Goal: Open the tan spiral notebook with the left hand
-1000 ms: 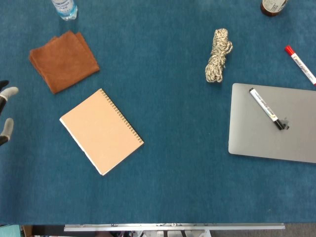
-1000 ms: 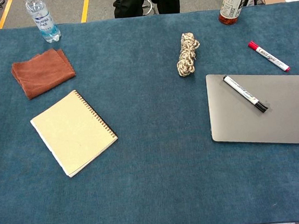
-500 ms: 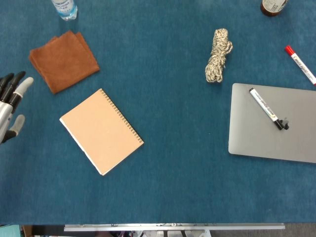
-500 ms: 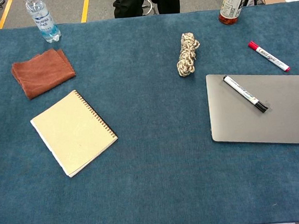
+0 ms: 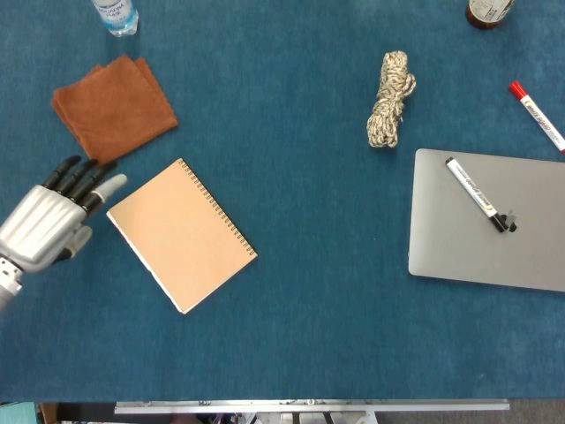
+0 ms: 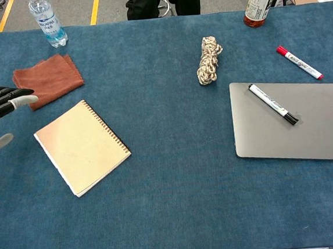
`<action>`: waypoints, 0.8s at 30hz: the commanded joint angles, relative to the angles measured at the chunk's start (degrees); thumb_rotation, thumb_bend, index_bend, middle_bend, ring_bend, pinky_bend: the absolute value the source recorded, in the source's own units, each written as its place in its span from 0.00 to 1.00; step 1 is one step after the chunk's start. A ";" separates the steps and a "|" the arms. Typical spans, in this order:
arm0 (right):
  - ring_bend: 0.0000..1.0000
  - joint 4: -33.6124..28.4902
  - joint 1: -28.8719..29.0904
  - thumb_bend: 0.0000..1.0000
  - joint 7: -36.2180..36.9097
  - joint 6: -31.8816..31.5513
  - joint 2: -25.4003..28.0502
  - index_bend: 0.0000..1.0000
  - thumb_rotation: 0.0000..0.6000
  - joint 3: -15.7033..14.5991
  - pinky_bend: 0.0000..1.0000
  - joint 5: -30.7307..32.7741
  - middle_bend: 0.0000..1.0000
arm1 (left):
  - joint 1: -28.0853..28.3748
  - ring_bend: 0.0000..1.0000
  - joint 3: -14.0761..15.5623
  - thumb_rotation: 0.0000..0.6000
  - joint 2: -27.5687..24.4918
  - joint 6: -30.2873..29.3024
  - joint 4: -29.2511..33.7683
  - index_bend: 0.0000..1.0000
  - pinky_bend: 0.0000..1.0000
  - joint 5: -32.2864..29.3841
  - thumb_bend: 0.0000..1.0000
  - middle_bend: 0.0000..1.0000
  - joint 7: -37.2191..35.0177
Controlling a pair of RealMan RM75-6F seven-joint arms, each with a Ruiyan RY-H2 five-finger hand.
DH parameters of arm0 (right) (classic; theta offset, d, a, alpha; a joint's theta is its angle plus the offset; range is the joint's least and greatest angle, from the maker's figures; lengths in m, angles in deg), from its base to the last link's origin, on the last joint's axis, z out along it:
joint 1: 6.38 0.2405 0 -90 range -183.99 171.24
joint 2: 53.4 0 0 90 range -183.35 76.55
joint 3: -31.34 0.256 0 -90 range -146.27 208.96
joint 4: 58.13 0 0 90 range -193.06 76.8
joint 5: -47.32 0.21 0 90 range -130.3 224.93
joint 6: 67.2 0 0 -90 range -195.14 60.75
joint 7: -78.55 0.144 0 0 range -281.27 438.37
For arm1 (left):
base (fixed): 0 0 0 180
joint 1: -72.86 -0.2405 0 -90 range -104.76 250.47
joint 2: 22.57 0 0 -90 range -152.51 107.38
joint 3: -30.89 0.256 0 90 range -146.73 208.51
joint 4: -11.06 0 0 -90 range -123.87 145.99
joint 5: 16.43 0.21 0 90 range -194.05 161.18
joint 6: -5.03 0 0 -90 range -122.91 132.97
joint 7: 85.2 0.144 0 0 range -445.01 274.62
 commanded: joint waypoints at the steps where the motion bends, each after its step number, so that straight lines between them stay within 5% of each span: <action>1: 0.24 -0.05 -0.24 0.12 -0.16 -0.08 -0.05 0.32 1.00 -0.16 0.29 0.19 0.32 | 1.32 0.00 0.77 1.00 2.26 0.16 -2.70 0.00 0.05 1.44 0.12 0.00 0.52; 24: 0.24 -1.54 -1.34 0.12 -1.99 -0.14 0.49 0.32 1.00 -0.61 0.29 1.46 0.32 | 5.11 0.00 4.43 1.00 11.45 2.46 -17.85 0.00 0.05 1.91 0.12 0.00 -1.72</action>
